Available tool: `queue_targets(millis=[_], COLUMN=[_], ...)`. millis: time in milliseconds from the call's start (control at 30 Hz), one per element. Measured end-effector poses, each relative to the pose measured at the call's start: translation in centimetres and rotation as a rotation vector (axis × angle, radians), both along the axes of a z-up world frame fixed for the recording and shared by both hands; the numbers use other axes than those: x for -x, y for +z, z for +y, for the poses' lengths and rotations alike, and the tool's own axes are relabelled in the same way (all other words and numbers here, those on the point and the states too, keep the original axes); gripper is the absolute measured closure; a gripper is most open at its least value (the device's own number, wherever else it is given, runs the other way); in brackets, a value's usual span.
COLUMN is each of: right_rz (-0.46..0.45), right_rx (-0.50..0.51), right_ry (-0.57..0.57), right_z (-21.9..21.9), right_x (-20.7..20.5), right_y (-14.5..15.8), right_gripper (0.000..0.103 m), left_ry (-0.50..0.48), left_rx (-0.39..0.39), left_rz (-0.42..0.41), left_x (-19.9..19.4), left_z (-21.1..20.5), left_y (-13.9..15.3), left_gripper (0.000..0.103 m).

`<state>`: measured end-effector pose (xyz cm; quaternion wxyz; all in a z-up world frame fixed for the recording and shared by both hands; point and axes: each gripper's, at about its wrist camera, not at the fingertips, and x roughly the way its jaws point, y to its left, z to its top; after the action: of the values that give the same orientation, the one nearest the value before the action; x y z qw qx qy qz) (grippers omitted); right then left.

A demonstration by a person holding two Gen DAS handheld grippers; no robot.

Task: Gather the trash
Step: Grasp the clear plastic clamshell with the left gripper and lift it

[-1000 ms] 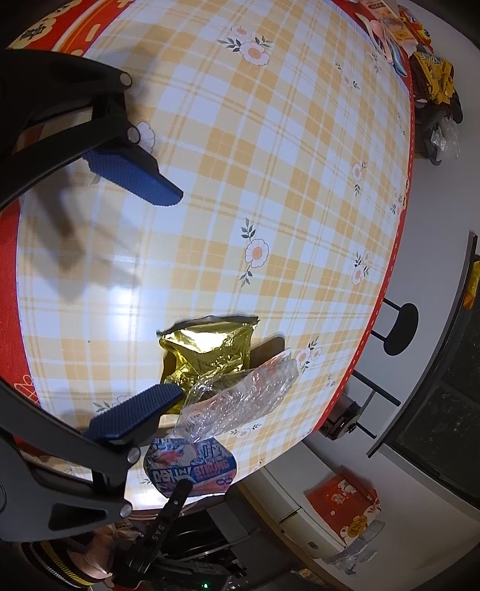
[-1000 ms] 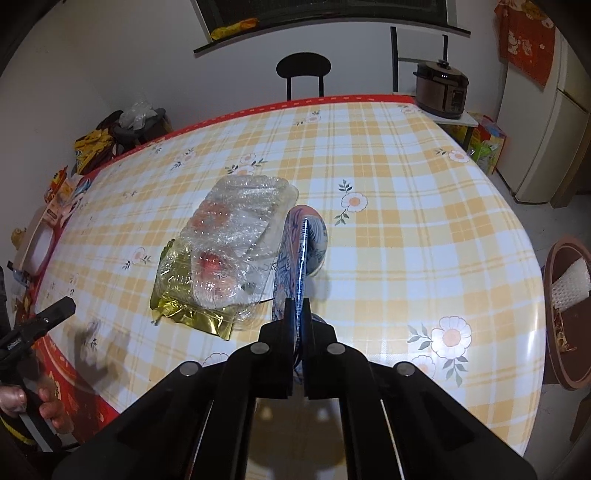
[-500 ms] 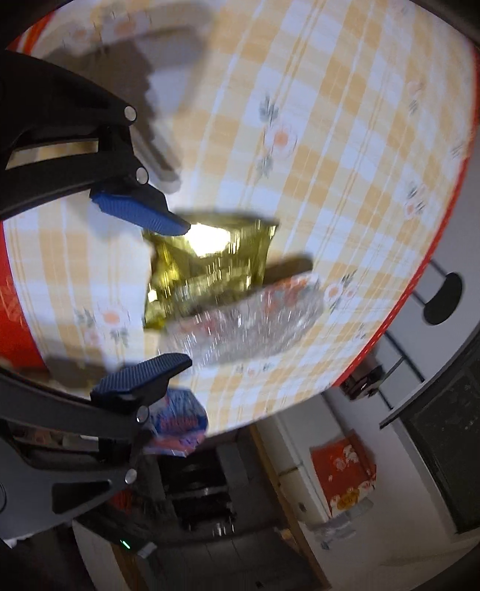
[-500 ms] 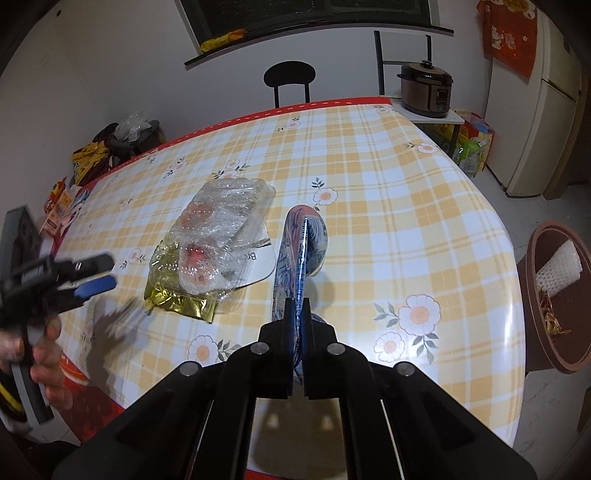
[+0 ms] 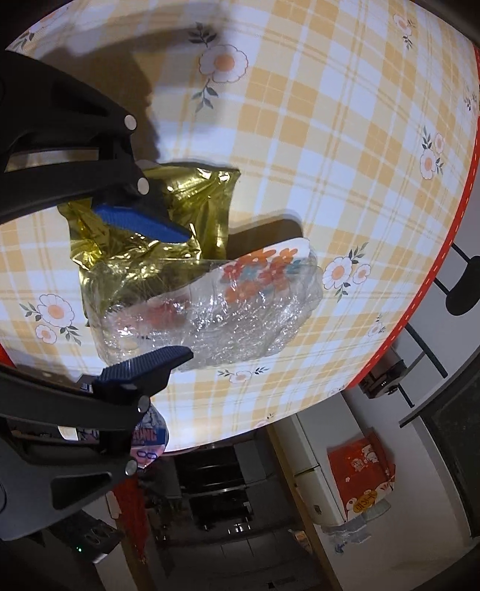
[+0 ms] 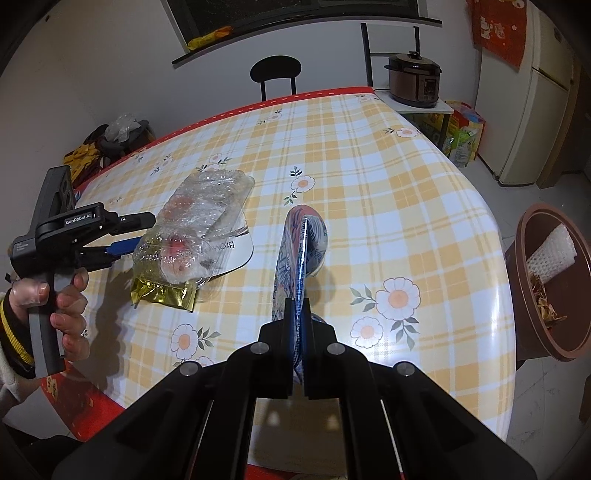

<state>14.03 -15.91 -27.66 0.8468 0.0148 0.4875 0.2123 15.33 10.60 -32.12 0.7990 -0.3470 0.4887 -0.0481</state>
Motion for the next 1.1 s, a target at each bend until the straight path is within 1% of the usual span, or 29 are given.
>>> queue_targets(millis=[100,167,367,400,433,467,567,667,767,867,933,1100], right_rz=[0.002,0.003,0.009,0.008,0.005,0.003,-0.007,-0.014,-0.022,-0.029,-0.035,-0.054], right_rx=[0.007,0.01,0.022,0.023,0.021,0.02,0.016,0.01,0.0,-0.009,-0.015,-0.029], right_ry=[0.004,0.002,-0.002,-0.003,-0.003,-0.004,-0.008,-0.013,-0.018,-0.021,-0.021,-0.015], right_z=[0.2,0.3,0.3,0.3,0.3,0.3,0.2,0.0,-0.2,-0.3,-0.3,-0.2], right_x=[0.0,-0.1,-0.2,-0.1,-0.1,-0.1,0.0,0.0,0.0,0.1,0.1,0.3], right_y=[0.0,-0.1,-0.2,-0.1,0.0,0.1,0.5,0.8,1.1,1.3,1.5,2.1], right_gripper=[0.098,0.098,0.098,0.098,0.098,0.098,0.098,0.098,0.098,0.098,0.098,0.098], left_ry=[-0.002,-0.019,-0.067,-0.074,-0.076,-0.079,-0.075,-0.068,-0.063,-0.079,-0.087,-0.097], left_rx=[0.016,0.033,0.024,0.005,-0.016,-0.029,-0.026,-0.049,-0.061,-0.072,-0.099,-0.162], left_rz=[0.004,0.001,0.002,0.009,0.018,0.029,0.046,0.043,0.016,-0.027,-0.065,-0.125], left_x=[-0.5,-0.9,-2.2,-2.3,-2.5,-2.6,-2.3,-1.4,-0.3,1.0,2.1,4.2], left_z=[0.0,-0.1,-1.0,-1.1,-1.3,-1.5,-1.5,-1.4,-1.2,-1.5,-1.8,-2.6], left_y=[-0.6,-0.9,-1.2,-1.1,-1.1,-1.0,-1.1,-0.4,0.8,2.4,3.5,5.9], left_gripper=[0.044,0.043,0.041,0.045,0.052,0.052,0.055,0.056,0.059,0.061,0.063,0.065])
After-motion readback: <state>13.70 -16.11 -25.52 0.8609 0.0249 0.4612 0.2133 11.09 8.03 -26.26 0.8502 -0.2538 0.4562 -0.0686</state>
